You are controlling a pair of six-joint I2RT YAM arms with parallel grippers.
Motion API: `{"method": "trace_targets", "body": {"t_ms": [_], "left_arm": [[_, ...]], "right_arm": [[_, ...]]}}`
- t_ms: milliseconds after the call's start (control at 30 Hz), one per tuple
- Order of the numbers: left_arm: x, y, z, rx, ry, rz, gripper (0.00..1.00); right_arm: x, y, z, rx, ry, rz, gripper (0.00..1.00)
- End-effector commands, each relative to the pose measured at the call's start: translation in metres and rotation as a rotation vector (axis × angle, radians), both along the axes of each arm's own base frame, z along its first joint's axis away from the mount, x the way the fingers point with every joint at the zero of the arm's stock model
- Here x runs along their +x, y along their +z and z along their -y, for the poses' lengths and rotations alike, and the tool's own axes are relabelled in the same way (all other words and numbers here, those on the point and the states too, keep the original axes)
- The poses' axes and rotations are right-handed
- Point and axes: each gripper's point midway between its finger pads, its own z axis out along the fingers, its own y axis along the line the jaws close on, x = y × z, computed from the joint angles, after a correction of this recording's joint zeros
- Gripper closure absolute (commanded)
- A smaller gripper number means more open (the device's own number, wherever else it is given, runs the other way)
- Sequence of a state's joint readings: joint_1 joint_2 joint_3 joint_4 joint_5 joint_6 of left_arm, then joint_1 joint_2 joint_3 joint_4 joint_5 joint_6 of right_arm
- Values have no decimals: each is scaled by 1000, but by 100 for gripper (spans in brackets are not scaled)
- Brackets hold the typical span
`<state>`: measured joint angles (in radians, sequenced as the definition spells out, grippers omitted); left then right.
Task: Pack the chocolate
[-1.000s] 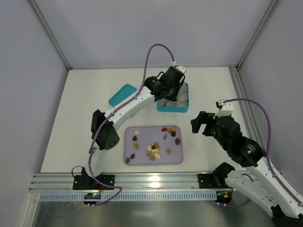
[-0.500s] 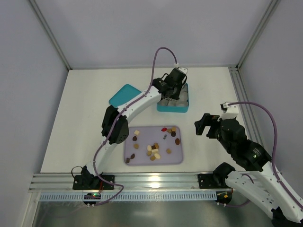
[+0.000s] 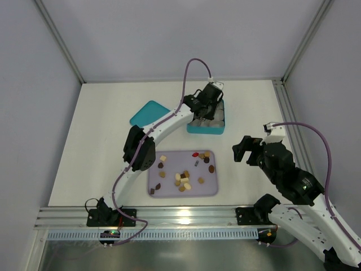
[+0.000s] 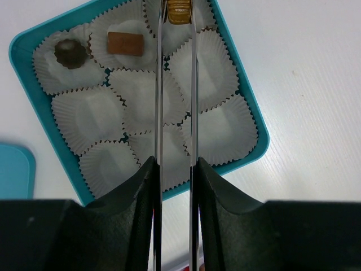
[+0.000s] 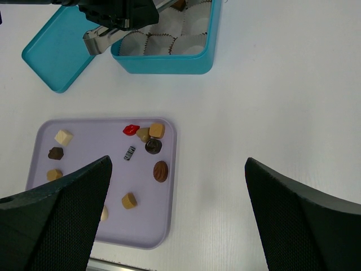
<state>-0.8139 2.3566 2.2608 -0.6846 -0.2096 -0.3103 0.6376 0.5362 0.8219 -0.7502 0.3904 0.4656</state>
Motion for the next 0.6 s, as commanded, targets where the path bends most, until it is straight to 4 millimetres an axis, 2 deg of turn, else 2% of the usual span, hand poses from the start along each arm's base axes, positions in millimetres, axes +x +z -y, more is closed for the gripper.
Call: {"method": "trace_targets", "body": {"t_ms": [0, 333, 433, 567], "left_arm": [[19, 29, 6, -64, 23, 85, 67], [18, 36, 5, -68, 10, 92, 62], [17, 47, 6, -84, 1, 101, 63], [12, 73, 6, -125, -10, 124, 63]], "right_arm": [[2, 7, 2, 1, -5, 25, 0], [2, 6, 1, 3, -3, 24, 0], [2, 7, 1, 4, -2, 28, 0], [3, 7, 1, 5, -4, 30, 0]]}}
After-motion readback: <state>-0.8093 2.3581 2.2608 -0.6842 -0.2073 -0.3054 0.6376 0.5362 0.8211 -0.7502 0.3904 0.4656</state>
